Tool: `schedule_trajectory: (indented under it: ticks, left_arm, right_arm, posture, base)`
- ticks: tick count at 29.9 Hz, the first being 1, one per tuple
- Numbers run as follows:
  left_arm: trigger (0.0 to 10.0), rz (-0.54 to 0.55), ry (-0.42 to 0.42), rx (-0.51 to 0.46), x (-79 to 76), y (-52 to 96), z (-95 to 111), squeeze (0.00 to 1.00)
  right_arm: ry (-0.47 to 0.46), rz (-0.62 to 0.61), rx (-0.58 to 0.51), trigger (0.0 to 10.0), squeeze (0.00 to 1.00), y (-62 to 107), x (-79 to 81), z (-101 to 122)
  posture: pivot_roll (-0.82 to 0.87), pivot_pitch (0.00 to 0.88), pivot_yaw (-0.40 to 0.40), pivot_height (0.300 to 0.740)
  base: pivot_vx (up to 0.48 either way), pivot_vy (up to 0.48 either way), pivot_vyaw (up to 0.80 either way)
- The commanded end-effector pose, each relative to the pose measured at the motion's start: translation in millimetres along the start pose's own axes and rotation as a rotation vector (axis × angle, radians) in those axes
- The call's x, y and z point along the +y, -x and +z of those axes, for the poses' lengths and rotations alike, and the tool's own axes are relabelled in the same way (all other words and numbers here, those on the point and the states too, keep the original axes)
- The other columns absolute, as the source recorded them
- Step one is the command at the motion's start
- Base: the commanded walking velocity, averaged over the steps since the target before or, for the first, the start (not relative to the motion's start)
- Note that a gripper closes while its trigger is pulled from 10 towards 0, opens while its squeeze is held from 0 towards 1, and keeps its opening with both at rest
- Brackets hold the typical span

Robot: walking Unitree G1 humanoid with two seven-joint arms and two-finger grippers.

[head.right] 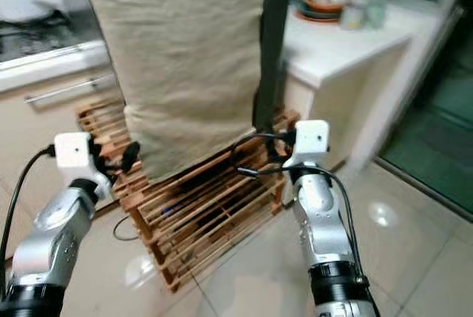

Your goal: Restocking fridge

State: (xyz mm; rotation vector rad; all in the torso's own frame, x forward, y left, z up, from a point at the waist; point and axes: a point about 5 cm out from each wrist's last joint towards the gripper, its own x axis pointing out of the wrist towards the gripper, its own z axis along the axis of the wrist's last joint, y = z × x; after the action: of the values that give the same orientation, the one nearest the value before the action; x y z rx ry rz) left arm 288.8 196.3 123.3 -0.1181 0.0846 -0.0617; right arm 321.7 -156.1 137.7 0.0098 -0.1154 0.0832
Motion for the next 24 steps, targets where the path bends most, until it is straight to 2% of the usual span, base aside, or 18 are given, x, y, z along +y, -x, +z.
schedule_trajectory:
  ticks: [1, 3, 6, 9, 12, 14, 17, 19, 24]
  left_arm:
    - [10.0, -0.079, -0.04, -0.018, -8.2, 10.4, 6, 0.0]
    - [10.0, -0.136, -0.076, -0.054, -11.1, 19.7, 13, 0.0]
    - [10.0, -0.193, -0.128, -0.108, -14.8, 24.1, 24, 0.0]
    - [10.0, -0.22, -0.102, -0.193, -17.8, 23.0, 44, 0.0]
    - [10.0, -0.231, -0.133, -0.209, -19.7, 19.2, 52, 0.0]
    - [10.0, -0.235, -0.136, -0.213, -20.5, 18.1, 55, 0.0]
    - [10.0, -0.26, -0.139, -0.228, -25.3, 5.5, 68, 0.0]
    - [10.0, -0.262, -0.131, -0.225, -26.8, 1.1, 69, 0.0]
    - [10.0, -0.246, -0.113, -0.176, -29.7, -15.8, 65, 0.0]
  right_arm:
    - [0.009, -0.016, 0.017, 10.0, 0.0, 5.4, -3.6, -3]
    - [0.005, -0.014, 0.018, 10.0, 0.0, 9.6, -2.3, -6]
    - [-0.004, -0.007, 0.014, 10.0, 0.0, 12.2, 0.3, -6]
    - [-0.003, 0.019, 0.02, 10.0, 0.0, 11.0, 8.7, -6]
    - [-0.005, 0.029, 0.01, 10.0, 0.0, 8.9, 11.0, -4]
    - [-0.003, 0.026, 0.004, 10.0, 0.0, 8.6, 10.9, -3]
    - [-0.015, 0.02, -0.014, 10.0, 0.0, 5.0, 13.2, 1]
    - [-0.006, 0.028, -0.007, 10.0, 0.0, 4.2, 14.9, 2]
    - [-0.012, 0.024, 0.003, 10.0, 0.0, 2.3, 16.0, 1]
  posture:
    - [-0.08, 0.0, 0.06, 0.74]
    - [-0.07, 0.0, 0.051, 0.74]
    - [-0.07, 0.0, 0.045, 0.74]
    - [-0.06, 0.0, 0.034, 0.74]
    - [-0.06, 0.0, 0.029, 0.74]
    - [-0.06, 0.0, 0.029, 0.74]
    - [-0.06, 0.0, 0.025, 0.74]
    - [-0.06, 0.0, 0.025, 0.74]
    - [-0.08, 0.0, 0.039, 0.74]
  base:
    - [0.0, 0.476, 0.0]
    - [0.0, 0.476, 0.0]
    - [0.0, 0.476, 0.0]
    - [0.0, 0.48, -0.25]
    - [0.0, 0.0, -0.76]
    - [0.0, 0.0, 0.0]
    - [0.0, 0.0, 0.0]
    - [0.0, 0.0, 0.0]
    - [0.0, 0.0, -0.74]
